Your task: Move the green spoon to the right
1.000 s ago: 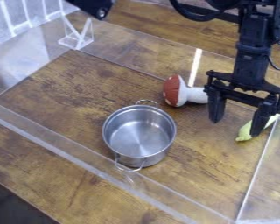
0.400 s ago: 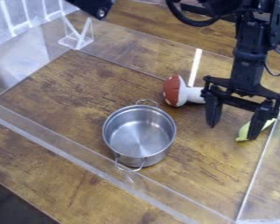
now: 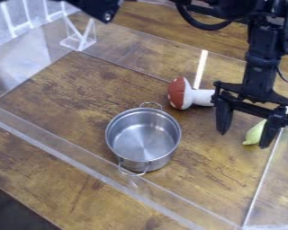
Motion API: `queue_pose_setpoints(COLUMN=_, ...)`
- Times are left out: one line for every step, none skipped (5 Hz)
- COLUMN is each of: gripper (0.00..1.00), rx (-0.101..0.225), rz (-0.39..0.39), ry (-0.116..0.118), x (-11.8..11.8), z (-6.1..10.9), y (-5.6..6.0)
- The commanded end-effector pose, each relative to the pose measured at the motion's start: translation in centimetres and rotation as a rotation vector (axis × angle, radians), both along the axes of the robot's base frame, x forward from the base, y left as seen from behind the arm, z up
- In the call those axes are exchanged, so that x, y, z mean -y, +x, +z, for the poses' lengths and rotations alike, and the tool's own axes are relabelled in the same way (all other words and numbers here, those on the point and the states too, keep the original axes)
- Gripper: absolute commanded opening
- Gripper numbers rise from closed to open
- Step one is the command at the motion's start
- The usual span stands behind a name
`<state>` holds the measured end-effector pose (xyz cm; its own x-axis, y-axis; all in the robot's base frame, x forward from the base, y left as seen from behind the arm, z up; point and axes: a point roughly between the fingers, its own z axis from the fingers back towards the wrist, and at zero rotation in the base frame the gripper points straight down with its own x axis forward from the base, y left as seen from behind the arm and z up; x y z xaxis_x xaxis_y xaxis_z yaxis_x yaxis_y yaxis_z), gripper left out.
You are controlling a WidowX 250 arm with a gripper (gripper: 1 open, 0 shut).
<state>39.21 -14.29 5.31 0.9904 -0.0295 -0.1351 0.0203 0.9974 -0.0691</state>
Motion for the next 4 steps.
queue_pose_setpoints(gripper=1.0, rx=0.131, rz=0.014, ry=-0.029, x=0.0, z=5.1, y=0.7)
queue_pose_setpoints(gripper=1.0, rx=0.129, rz=0.014, ry=-0.032, x=0.1, z=4.3, y=1.2)
queue_pose_setpoints(gripper=1.0, rx=0.126, rz=0.014, ry=-0.034, x=0.3, z=3.5, y=1.6)
queue_pose_setpoints(gripper=0.0, rx=0.119, rz=0.015, ry=-0.031, x=0.4, z=2.7, y=1.9)
